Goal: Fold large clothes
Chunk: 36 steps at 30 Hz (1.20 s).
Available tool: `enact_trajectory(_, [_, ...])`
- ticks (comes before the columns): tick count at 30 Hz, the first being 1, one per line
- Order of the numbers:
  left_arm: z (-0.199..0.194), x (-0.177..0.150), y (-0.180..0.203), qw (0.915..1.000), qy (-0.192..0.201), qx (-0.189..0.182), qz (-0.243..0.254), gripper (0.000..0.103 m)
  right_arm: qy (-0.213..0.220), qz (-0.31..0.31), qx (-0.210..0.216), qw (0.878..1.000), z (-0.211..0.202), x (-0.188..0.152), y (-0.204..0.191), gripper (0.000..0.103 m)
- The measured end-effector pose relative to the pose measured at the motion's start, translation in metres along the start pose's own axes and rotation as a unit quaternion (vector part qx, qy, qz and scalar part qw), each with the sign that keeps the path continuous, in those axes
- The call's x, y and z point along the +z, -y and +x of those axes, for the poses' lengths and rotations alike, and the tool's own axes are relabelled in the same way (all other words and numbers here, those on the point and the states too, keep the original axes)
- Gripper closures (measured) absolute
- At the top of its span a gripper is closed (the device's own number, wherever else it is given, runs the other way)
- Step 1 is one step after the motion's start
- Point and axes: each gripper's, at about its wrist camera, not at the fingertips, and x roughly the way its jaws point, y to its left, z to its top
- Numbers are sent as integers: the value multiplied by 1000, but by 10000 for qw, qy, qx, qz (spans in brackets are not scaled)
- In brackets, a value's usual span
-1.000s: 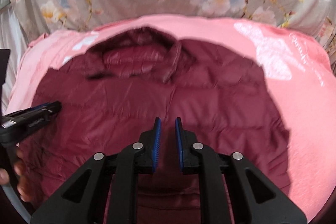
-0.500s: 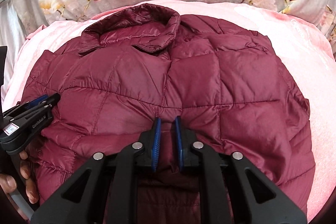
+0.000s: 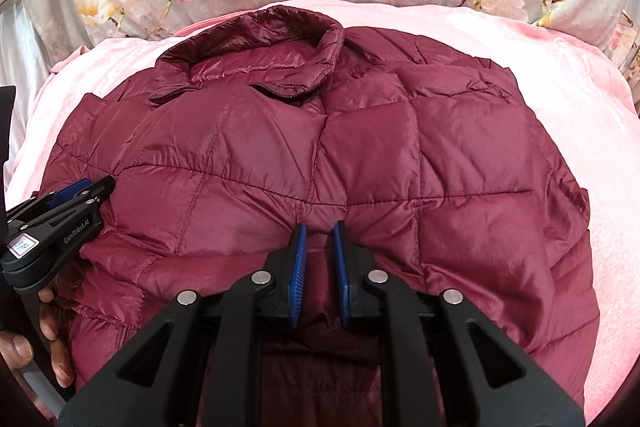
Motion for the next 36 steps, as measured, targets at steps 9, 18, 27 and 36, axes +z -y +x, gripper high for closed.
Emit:
enact_trajectory(9, [-2,-2,0,9999,-33,47,139,63,-37,-178,-97,9998,-6,-5,-3,89])
enact_trajectory(18, [-9,-4,-4,9994,-78,-69,324,52,-147,-403,-50,9991,-15,-9,-3,85])
enact_trajectory(27, [-34,69,-36,9932,-132,-1140,-173,31,-108,910,1464,9850,-30,50,43,55])
enact_trajectory(36, [60,108,-35,9461,-1353,-2238,-1910,33,-405,2461,2376,9388,57,92,55,57])
